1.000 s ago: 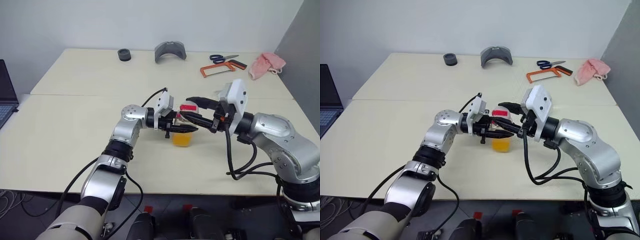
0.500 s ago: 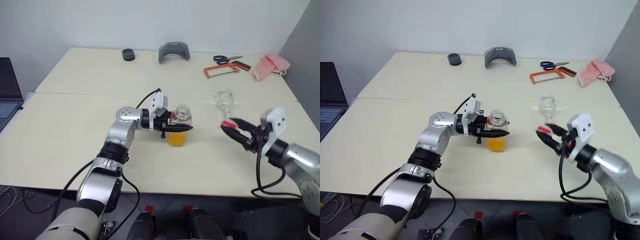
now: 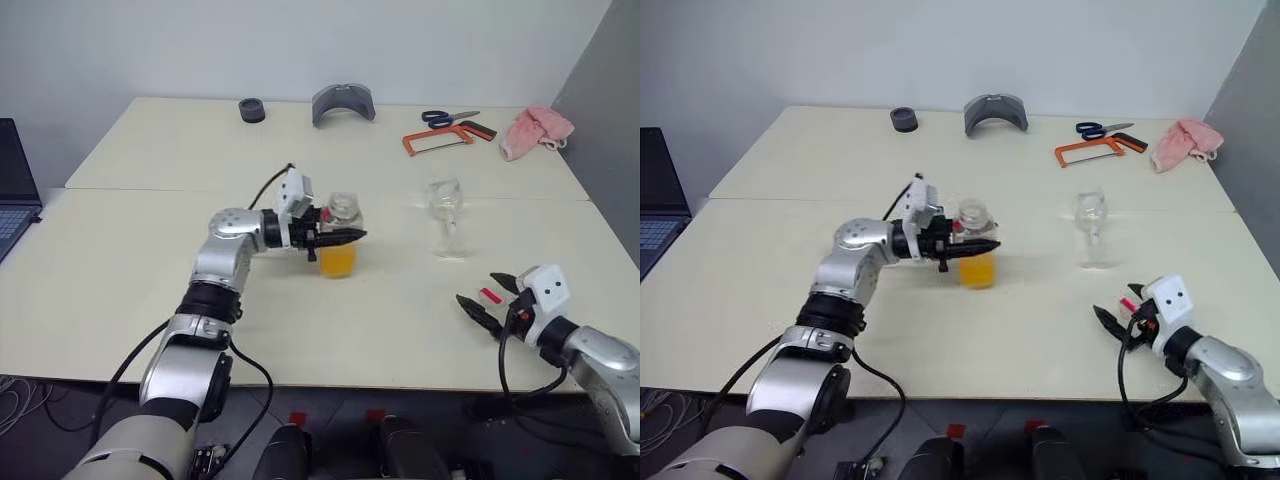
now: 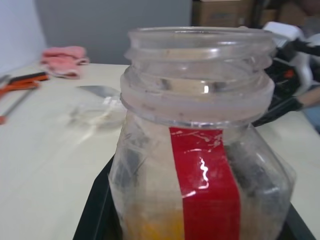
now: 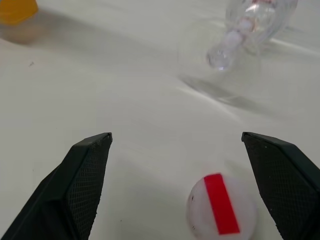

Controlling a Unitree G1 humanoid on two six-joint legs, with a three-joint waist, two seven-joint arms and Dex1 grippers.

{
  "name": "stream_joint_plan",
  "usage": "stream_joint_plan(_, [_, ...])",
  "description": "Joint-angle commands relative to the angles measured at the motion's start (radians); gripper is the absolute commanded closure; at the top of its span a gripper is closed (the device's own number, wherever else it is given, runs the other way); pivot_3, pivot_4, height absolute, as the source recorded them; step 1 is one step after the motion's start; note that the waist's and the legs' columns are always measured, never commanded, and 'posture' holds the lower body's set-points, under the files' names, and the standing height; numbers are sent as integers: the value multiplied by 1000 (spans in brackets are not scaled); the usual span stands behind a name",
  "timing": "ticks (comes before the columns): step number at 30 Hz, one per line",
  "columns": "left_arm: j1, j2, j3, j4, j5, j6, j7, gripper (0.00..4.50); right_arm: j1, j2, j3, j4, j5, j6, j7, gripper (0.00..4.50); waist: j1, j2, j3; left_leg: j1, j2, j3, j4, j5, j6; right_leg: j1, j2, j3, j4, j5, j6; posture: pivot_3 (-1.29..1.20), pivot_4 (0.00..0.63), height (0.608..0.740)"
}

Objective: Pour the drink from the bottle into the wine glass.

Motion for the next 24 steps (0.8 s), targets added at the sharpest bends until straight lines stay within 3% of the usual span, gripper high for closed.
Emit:
stream_joint_plan(1, [-11, 52, 86, -9, 10, -47, 151, 2891, -96, -29, 42, -148, 86, 74, 51, 0, -5, 0, 0, 0, 0, 0, 0, 0, 0, 0, 0, 0, 0, 0, 0, 0, 150, 740])
stream_joint_plan(6, [-12, 96, 163, 73, 63, -105, 415, 2892, -369, 76, 245, -192, 119, 195, 24, 0, -18, 0, 0, 2, 2, -5, 0, 0, 0, 0, 0, -1, 1, 0, 0, 0, 150, 740])
stream_joint_plan(14, [-45, 137, 246, 231, 69, -149, 645, 2892, -731, 330, 483, 80, -28, 200, -40, 0, -12, 0, 0, -2, 1, -10, 2, 2, -3, -2, -4, -3, 0, 0, 0, 0, 150, 740])
stream_joint_plan(24, [-68, 166, 271, 389, 97, -240, 803, 2892, -843, 433, 554, 237, -131, 127, 3, 0, -9, -1, 0, -3, -1, -12, 1, 2, -4, -3, -5, -5, 0, 0, 0, 0, 150, 740])
